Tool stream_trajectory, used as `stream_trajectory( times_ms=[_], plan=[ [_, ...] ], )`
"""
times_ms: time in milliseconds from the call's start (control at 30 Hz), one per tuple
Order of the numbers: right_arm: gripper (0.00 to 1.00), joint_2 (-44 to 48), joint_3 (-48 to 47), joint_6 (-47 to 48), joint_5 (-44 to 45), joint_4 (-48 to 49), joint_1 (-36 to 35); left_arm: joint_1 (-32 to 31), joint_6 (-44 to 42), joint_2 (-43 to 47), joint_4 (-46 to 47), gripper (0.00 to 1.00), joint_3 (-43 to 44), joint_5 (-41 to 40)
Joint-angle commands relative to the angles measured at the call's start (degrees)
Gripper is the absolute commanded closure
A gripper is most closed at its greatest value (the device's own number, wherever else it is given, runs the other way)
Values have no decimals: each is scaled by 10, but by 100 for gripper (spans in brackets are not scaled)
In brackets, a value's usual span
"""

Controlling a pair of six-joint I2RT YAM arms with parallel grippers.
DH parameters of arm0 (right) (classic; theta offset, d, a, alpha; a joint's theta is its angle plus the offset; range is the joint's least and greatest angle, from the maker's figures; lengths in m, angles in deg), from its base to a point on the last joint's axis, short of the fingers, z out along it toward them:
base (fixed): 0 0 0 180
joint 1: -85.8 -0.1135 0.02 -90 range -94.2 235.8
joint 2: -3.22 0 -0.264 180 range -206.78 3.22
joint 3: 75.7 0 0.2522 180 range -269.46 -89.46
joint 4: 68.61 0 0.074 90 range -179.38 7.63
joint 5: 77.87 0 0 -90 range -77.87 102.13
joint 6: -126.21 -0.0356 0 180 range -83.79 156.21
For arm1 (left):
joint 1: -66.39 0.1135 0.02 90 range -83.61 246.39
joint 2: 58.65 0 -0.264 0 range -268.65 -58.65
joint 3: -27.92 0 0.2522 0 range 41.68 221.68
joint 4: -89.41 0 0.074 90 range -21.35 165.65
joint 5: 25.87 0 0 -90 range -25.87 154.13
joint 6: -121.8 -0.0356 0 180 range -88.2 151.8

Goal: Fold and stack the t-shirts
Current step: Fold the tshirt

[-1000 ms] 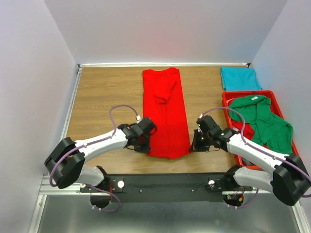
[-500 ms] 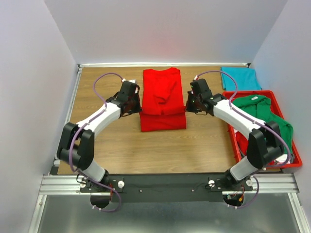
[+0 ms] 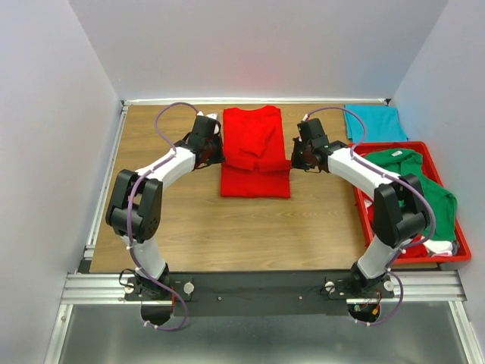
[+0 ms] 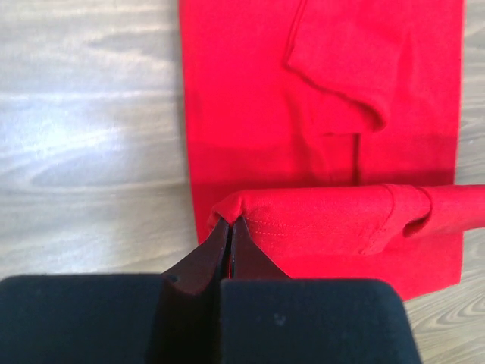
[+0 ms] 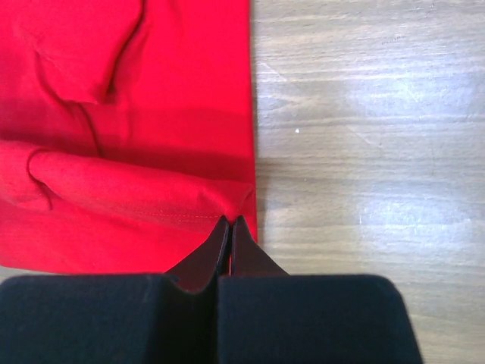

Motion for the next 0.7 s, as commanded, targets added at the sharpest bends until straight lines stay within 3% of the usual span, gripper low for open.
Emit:
stream_trajectory(
  times_ms=[0, 667],
  plan=[
    [99, -24, -13, 21, 21, 11, 11, 8, -15, -21, 16, 100, 18, -15],
    [99, -69, -31, 35, 8, 45, 13, 16, 28, -42, 48, 100, -21, -62]
  ],
)
